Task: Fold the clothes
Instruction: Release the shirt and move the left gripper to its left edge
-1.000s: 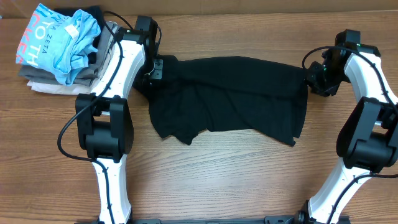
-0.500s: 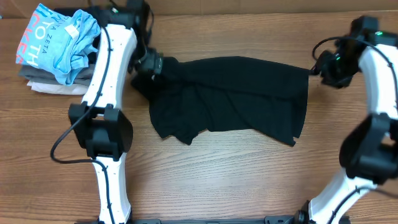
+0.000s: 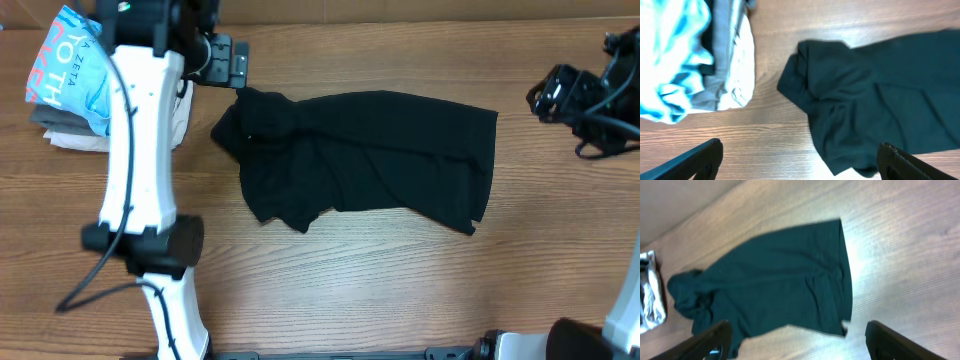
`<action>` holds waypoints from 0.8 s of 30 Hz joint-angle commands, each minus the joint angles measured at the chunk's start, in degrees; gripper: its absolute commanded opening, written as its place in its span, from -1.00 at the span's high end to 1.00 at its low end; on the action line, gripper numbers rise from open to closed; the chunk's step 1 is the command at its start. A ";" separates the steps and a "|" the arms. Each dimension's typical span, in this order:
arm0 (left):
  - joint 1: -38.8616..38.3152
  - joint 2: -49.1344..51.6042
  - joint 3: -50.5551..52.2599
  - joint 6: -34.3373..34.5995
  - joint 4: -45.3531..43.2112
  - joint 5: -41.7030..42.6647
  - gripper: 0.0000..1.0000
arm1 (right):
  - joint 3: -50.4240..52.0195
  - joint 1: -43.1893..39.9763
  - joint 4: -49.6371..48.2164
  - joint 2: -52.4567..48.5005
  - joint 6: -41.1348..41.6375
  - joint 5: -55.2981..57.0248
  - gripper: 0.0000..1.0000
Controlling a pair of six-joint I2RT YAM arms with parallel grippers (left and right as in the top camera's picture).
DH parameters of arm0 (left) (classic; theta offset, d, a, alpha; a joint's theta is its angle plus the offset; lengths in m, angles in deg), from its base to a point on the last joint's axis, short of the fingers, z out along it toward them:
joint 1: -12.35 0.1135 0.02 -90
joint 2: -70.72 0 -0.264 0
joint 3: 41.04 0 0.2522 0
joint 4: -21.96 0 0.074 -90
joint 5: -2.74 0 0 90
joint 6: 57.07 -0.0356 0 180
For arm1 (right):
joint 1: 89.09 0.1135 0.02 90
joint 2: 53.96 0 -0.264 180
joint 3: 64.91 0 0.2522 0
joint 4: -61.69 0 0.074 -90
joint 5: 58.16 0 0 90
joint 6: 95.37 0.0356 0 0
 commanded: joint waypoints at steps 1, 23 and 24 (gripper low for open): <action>0.04 -10.03 -1.55 -0.20 0.20 2.14 -1.00 | -0.52 -0.22 3.23 6.91 -0.42 0.13 -0.95; -13.46 -21.94 49.33 11.91 -10.16 6.19 -0.99 | 8.00 -0.22 7.34 12.96 -0.15 1.49 -1.00; -14.51 -21.94 53.27 11.89 -13.14 7.10 -0.99 | 9.05 -0.22 6.60 12.11 -0.15 1.46 -1.00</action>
